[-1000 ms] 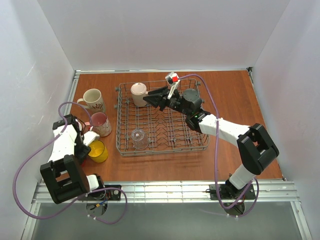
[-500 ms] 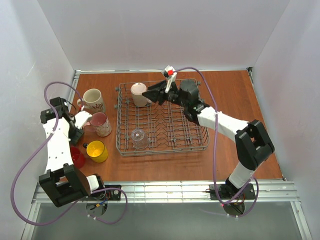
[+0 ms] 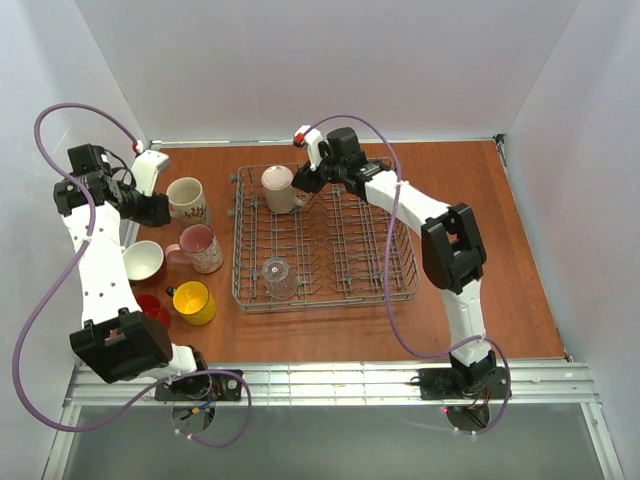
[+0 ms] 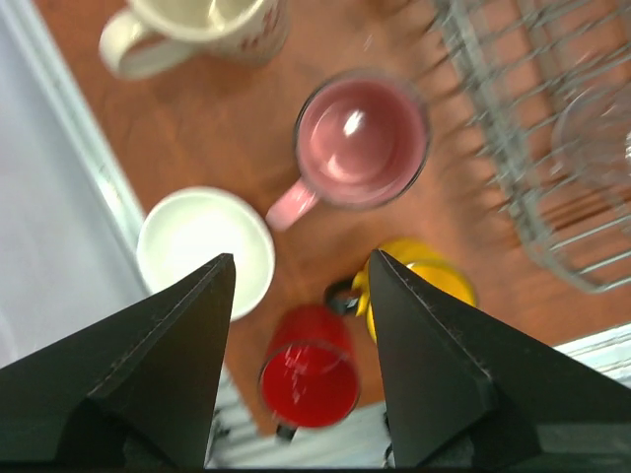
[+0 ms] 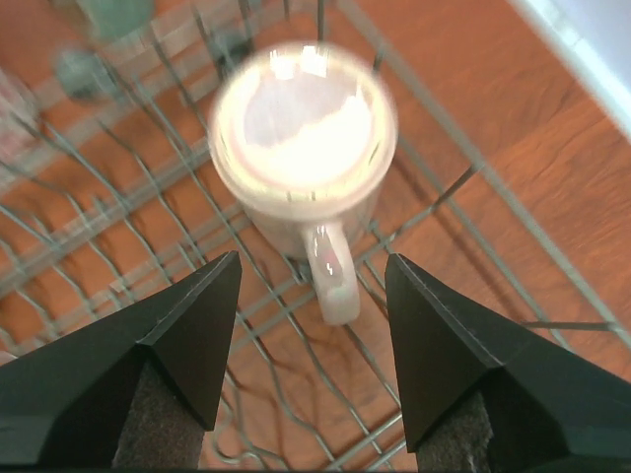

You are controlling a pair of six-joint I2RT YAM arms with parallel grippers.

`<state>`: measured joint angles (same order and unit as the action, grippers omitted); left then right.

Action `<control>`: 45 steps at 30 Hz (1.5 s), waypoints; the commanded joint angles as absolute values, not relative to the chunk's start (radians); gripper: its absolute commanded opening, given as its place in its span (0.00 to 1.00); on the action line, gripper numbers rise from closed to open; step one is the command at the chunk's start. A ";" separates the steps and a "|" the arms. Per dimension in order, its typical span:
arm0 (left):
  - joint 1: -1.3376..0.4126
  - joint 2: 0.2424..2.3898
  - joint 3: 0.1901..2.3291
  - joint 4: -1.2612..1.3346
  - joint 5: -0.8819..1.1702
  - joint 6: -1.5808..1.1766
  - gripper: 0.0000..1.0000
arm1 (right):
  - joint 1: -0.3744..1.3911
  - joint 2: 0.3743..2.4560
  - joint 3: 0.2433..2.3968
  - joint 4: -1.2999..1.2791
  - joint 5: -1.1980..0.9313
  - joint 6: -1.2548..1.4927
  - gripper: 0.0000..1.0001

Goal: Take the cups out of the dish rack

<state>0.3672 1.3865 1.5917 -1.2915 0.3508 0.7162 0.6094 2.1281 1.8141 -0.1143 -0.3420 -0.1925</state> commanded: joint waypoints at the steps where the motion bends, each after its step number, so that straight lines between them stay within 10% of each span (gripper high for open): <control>1: 0.370 1.411 1.623 -1.244 0.554 0.612 0.52 | 0.617 2.195 1.888 -0.262 -0.345 -0.365 0.56; 12: 0.327 1.462 1.600 -1.203 0.595 0.566 0.53 | 0.615 2.332 2.009 -0.264 -0.311 -0.422 0.56; 30: 0.285 1.462 1.588 -1.170 0.610 0.543 0.53 | 0.609 2.352 2.020 -0.236 -0.402 -0.460 0.02; 45: 0.284 1.460 1.595 -1.048 0.692 0.411 0.48 | 0.601 2.111 1.789 0.021 -0.402 -0.147 0.01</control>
